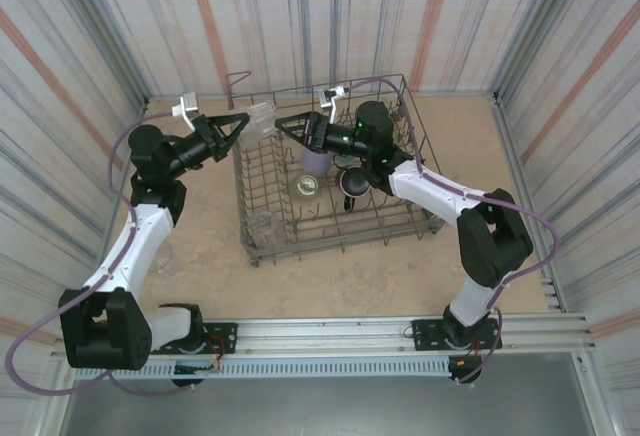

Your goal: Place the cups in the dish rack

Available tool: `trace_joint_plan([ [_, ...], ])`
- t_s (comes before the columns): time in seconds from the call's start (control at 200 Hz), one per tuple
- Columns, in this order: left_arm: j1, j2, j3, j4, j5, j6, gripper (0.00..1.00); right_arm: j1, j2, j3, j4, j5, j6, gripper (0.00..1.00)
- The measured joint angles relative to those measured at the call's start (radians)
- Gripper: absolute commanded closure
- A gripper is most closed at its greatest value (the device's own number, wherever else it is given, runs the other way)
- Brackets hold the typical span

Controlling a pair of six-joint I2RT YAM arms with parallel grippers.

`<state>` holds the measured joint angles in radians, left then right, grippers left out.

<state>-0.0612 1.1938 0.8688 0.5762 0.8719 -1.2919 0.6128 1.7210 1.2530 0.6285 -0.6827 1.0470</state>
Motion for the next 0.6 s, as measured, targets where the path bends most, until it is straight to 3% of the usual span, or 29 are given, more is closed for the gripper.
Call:
trace_joint_plan([
  [0.401,-0.072,0.05,-0.001,0.082,0.026,-0.044,1.0,0.0,0.072,0.013,0.126,0.0,0.08,0.0],
  [0.596,-0.098,0.069,-0.001,0.111,0.027,-0.049,1.0,0.0,0.082,0.013,0.203,0.005,0.134,0.14],
])
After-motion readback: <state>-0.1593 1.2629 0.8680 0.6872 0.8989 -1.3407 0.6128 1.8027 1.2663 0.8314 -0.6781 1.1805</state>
